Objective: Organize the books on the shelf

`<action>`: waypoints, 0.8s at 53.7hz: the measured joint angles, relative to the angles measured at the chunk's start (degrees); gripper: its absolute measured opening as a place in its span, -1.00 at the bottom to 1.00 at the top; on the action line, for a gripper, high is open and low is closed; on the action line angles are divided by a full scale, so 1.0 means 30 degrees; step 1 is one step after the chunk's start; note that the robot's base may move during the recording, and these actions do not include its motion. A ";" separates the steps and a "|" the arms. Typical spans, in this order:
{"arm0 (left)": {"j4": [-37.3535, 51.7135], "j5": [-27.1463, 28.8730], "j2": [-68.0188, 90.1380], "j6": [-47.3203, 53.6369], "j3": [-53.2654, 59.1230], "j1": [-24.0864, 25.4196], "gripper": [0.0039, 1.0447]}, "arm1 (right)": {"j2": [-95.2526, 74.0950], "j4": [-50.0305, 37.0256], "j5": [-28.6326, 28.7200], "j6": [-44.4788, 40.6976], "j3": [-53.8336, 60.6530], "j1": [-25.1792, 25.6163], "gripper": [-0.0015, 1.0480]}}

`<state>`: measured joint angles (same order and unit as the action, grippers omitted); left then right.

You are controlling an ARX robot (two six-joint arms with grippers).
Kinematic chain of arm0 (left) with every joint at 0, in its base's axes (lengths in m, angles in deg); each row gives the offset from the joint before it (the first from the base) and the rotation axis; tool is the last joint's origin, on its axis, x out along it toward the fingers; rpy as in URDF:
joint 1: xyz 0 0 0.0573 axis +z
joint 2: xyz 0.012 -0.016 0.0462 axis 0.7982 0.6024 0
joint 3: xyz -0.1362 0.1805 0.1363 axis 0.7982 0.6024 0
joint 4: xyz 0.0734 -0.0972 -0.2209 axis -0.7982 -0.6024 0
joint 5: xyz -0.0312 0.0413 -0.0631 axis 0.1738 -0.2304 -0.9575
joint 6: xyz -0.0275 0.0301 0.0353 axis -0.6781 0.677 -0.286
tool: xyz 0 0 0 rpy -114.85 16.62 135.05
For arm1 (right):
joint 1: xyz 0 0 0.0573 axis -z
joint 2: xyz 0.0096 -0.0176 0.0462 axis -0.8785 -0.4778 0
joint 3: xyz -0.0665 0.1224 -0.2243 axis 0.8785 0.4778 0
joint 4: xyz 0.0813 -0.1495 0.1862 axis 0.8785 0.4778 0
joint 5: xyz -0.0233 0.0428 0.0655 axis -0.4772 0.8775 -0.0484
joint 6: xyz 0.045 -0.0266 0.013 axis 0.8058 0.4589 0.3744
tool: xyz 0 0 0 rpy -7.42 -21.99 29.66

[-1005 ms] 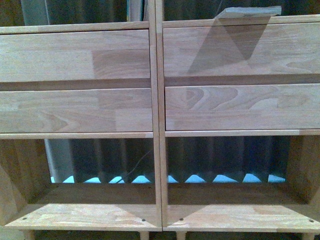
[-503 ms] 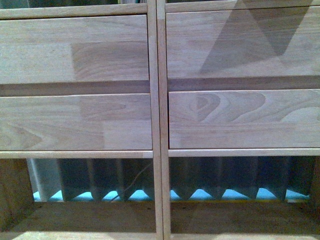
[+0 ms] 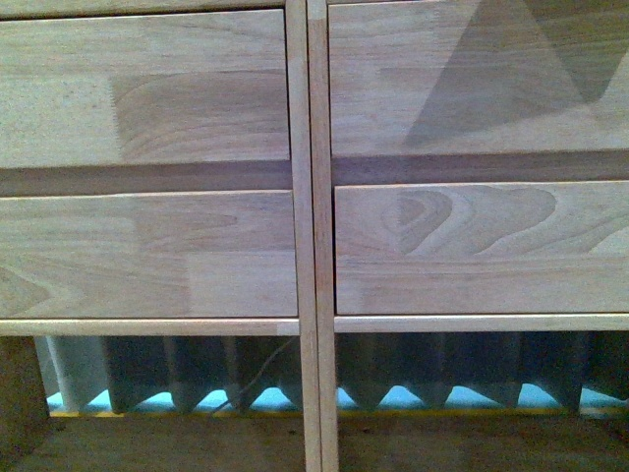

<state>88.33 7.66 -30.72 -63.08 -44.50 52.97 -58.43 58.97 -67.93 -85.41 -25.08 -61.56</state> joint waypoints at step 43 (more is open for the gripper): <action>0.0000 0.0007 -0.0015 0.0000 0.0000 0.0000 0.86 | 0.0000 0.0000 -0.0007 0.0000 0.0000 0.0000 0.86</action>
<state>88.33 7.68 -30.76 -63.08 -44.50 52.97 -58.43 58.97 -67.95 -85.41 -25.08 -61.56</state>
